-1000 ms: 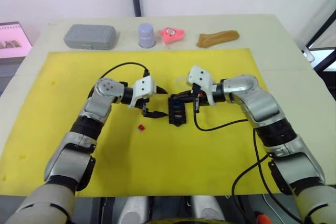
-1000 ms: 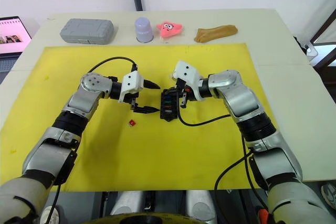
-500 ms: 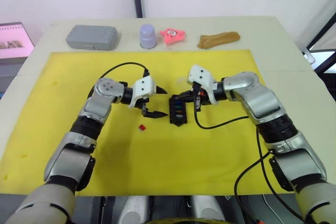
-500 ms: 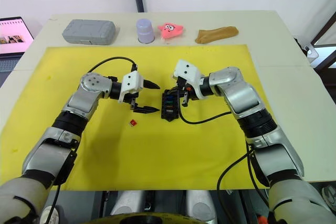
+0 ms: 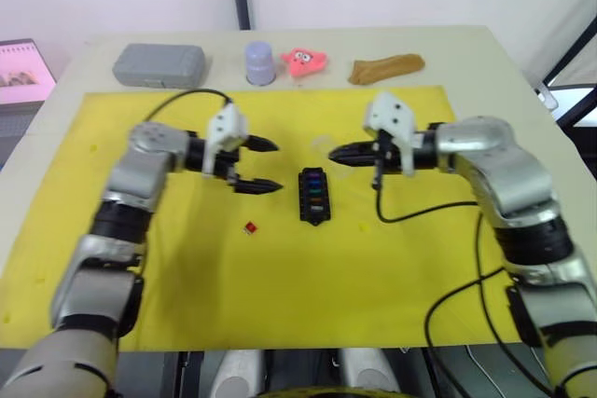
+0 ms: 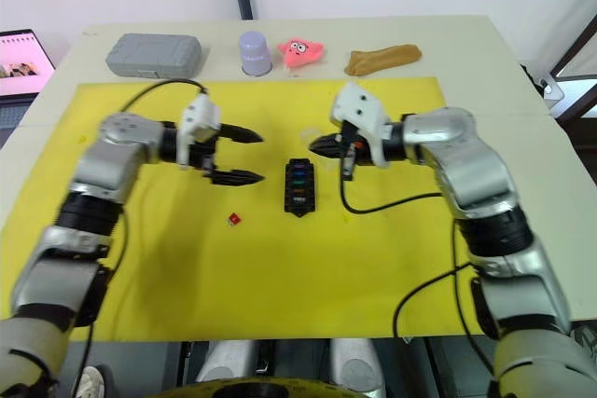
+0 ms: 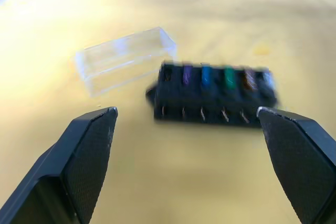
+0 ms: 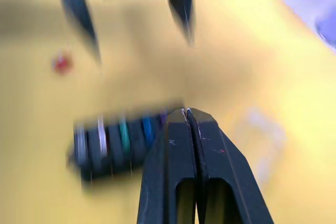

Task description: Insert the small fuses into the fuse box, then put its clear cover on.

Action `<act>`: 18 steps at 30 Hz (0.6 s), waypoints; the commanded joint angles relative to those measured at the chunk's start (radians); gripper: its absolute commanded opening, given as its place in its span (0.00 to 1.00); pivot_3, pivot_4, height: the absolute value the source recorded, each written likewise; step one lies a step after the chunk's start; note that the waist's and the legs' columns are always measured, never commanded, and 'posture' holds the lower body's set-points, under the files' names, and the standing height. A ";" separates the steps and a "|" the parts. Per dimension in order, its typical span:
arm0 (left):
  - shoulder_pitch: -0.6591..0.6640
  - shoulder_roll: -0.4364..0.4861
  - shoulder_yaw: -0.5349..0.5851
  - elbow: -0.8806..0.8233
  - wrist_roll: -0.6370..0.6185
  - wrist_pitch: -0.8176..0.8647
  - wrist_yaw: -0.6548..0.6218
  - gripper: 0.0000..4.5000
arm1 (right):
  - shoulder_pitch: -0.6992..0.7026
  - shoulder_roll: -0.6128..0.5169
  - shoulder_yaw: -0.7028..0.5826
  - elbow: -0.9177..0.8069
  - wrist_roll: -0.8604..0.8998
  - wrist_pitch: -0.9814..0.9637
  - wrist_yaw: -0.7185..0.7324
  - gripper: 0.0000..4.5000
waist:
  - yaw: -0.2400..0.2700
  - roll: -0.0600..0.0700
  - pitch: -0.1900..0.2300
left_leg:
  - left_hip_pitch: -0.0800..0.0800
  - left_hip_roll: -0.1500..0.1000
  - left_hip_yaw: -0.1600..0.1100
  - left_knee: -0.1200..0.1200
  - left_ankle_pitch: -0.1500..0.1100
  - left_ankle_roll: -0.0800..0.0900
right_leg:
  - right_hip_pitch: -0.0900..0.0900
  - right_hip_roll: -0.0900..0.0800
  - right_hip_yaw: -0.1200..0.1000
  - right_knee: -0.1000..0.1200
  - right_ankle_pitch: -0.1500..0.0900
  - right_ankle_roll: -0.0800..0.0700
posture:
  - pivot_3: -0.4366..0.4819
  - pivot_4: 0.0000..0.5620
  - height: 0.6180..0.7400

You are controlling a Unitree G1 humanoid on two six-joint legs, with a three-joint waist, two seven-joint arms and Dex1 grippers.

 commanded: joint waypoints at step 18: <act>0.603 0.547 0.386 -0.287 -0.136 0.158 -0.111 1.00 | 0.388 -0.471 -0.353 0.035 0.056 -0.253 0.252 0.99 | 0.012 0.002 0.002 | 0.004 0.008 0.003 0.000 -0.005 0.009 | 0.006 0.002 0.000 -0.004 0.000 0.000 | 0.48 0.27 1.00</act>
